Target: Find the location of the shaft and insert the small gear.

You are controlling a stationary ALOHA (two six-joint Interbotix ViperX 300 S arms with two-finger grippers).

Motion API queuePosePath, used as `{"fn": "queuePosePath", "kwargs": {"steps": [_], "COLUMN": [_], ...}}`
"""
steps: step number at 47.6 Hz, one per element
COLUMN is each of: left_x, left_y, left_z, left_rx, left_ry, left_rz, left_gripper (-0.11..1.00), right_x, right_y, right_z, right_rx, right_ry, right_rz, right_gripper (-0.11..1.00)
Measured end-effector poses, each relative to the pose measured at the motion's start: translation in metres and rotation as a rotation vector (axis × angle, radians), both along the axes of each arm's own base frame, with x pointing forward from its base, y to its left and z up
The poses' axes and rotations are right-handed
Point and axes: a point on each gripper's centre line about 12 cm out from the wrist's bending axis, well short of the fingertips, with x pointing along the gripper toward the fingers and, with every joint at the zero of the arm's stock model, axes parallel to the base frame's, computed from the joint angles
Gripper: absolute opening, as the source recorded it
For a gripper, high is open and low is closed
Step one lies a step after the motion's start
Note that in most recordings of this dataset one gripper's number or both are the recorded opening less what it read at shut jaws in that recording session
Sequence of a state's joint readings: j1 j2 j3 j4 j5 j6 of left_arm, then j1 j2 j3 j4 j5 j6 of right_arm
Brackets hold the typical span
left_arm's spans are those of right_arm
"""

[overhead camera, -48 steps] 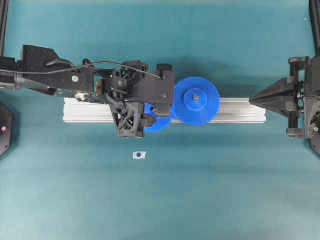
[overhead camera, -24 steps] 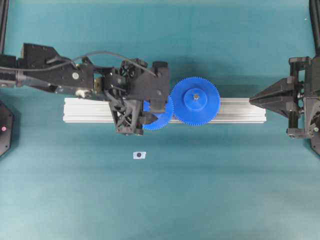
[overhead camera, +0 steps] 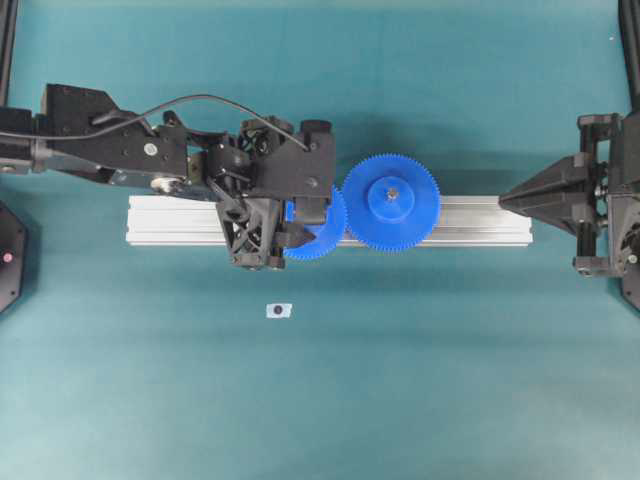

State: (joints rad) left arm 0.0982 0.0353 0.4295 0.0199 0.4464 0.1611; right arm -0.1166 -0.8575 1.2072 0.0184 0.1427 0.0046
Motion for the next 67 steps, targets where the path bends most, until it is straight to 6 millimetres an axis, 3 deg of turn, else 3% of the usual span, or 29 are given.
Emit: {"fn": "queuePosePath", "kwargs": {"steps": [16,41,67], "left_x": [-0.001,0.018,0.019], "left_y": [-0.001,0.0,0.0], "left_z": [0.004,0.007,0.007], "left_rx": [0.0,0.003,0.004], "left_ry": [-0.006,-0.031,-0.018], "left_rz": [0.0,-0.003,-0.007], "left_gripper": [0.65,0.65,0.65], "right_x": [0.0,-0.001,-0.001], "right_y": [0.0,0.0,0.0], "right_z": [0.0,-0.002,-0.002], "right_rx": [0.0,0.003,0.003], "right_ry": [-0.002,0.003,0.004], "right_rz": [0.0,-0.001,-0.001], "right_gripper": [0.15,0.15,0.15]}}
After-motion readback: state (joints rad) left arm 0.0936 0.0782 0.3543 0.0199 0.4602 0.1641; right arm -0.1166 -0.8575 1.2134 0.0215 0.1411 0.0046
